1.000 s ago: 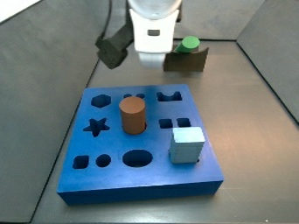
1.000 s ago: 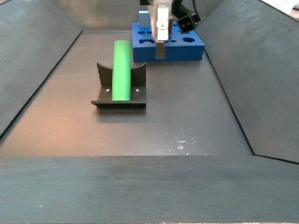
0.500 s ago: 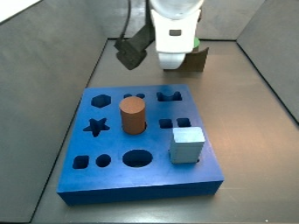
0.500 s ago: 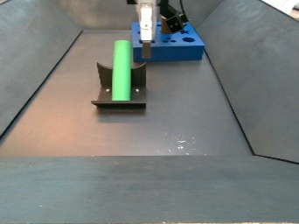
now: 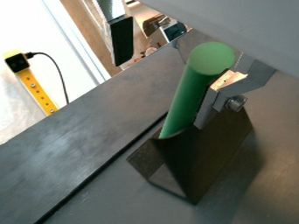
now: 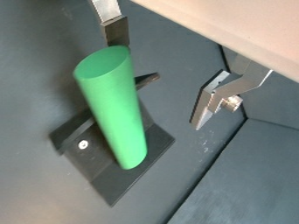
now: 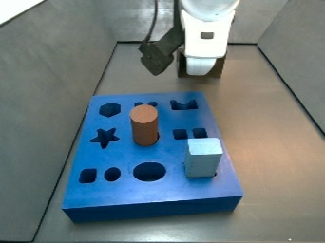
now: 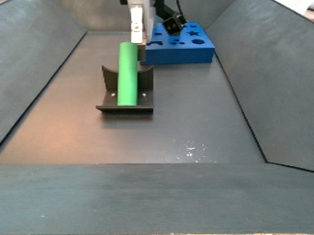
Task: Pick up the oval object. Move up. Place the oval object on the fixture. Regrasp the oval object. Move to above the board. Insert the oval object.
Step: Regrasp the oval object, then move to above the board.
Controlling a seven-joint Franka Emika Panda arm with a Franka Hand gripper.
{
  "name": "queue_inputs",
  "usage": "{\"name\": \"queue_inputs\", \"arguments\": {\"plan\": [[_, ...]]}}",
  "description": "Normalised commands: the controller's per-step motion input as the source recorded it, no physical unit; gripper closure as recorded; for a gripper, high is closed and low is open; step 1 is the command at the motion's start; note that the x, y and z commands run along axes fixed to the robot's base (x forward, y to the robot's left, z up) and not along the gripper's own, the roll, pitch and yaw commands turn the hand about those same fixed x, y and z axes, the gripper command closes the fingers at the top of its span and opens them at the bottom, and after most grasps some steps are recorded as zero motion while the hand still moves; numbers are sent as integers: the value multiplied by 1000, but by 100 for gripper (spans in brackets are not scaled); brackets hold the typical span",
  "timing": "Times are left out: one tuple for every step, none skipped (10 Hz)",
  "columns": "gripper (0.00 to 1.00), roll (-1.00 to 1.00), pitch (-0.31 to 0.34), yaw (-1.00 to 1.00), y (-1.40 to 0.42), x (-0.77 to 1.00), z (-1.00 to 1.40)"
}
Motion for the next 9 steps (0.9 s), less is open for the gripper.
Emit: {"name": "queue_inputs", "arguments": {"plan": [[0,85,121,27,-7,520,-27],[0,92,133,43,-9,414,-27],[0,97,140,55,-12,341,-23],[0,102,150,69,-16,255,-24],[0,99,152,83,-17,175,-20],[100,0,0,0,0,0,0],[100,-174,234,-113,-150,149,1000],[100,-168,254,-100,-146,142,1000],[100,-147,275,-65,-135,136,1000]]}}
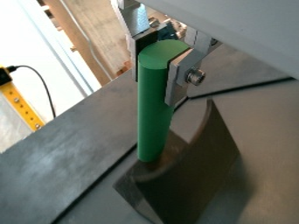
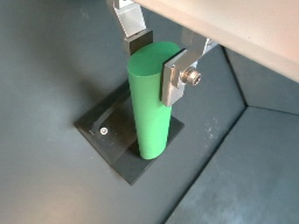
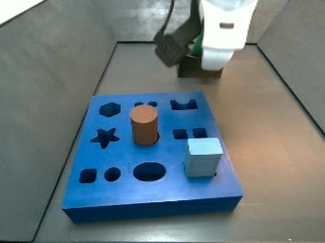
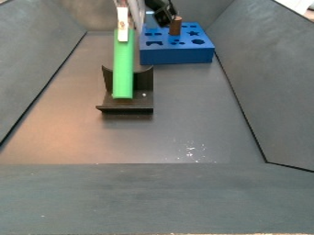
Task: Pick up the oval object. Move up. Place the oval object on the fixture. Regrasp the oval object. Move to above the board. Insert the oval object.
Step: Move to above the board.
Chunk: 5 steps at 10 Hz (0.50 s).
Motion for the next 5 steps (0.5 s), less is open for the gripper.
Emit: {"name": "queue_inputs", "arguments": {"plan": [[100,-100,300,12,-127,128,1000],[100,-63,304,63,-126,126,1000],[100,-23,296,122,-121,126,1000],[100,-14,271,154,-117,126,1000],[100,-15,234,175,-112,124,1000]]}}
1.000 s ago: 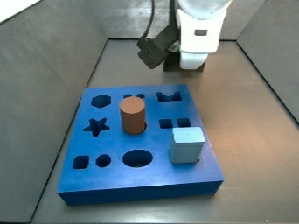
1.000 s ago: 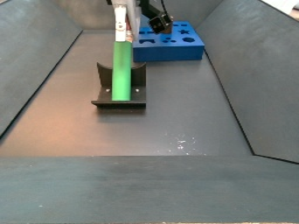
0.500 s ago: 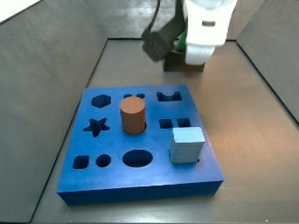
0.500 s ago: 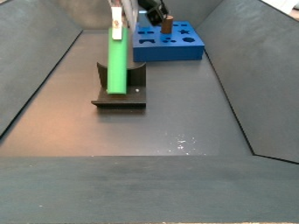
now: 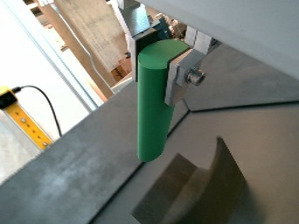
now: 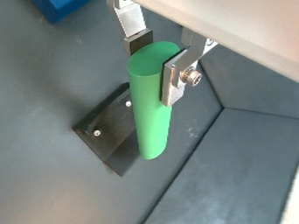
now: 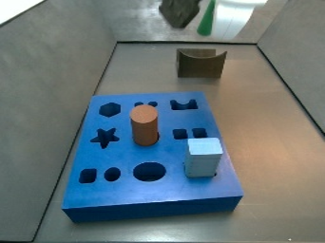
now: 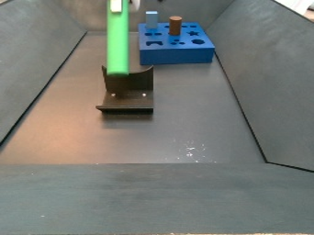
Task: Pick up the oval object. Move up. Place the oval object on the fixture. Regrasp the oval object. Move to above the board. Insert the oval object.
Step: Move to above the board.
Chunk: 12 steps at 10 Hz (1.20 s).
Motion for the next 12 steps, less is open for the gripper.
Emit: {"name": "queue_inputs", "arguments": {"plan": [[100,-23,180,189,-102,115,1000],[100,-28,143,188,-96,109,1000],[100,-29,117,178,-87,99,980],[100,-38,89,155,-58,72,762],[100,-47,72,135,-38,51,602],[100,-54,58,115,-29,34,443],[100,-55,57,95,-25,26,286],[100,-492,35,1000,-1000,-800,324],[100,-487,33,1000,-1000,-798,299],[100,-474,-5,1000,-1000,-796,312],[100,-469,-28,1000,-1000,-795,296],[100,-452,-66,1000,-1000,-782,313]]}}
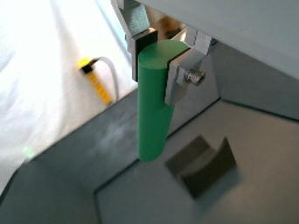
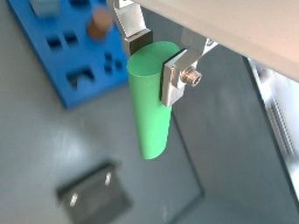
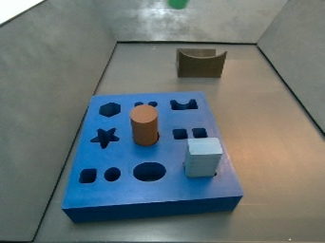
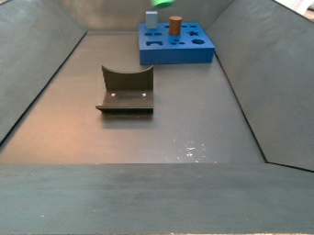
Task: Pick up the oval object. Move up. Place the oval object on the fixture. Regrasp the oval object. Move to above the board. Insert the oval object.
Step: Move to above the board.
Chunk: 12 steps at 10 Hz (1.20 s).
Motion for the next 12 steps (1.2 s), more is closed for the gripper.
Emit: {"name": "queue_inputs", "arguments": {"plan": [[100,-441,-90,1000,-1000,-780,314],[100,-425,-125,1000,-883,-703,288],[100,-418,-143,1000,-694,-562,227],[100,-396,-186,1000,-267,-262,95],[100,-388,-204,1000,-157,-173,57],[100,-370,-256,1000,-49,-91,12],[100,-359,-277,1000,-31,-90,20],[100,-339,-327,1000,1,-89,-2],[100,-321,-364,1000,15,-90,-3],[100,-302,-400,1000,22,-88,1],[100,-271,-449,1000,23,-81,-8],[100,-242,-487,1000,22,-75,-6]]}}
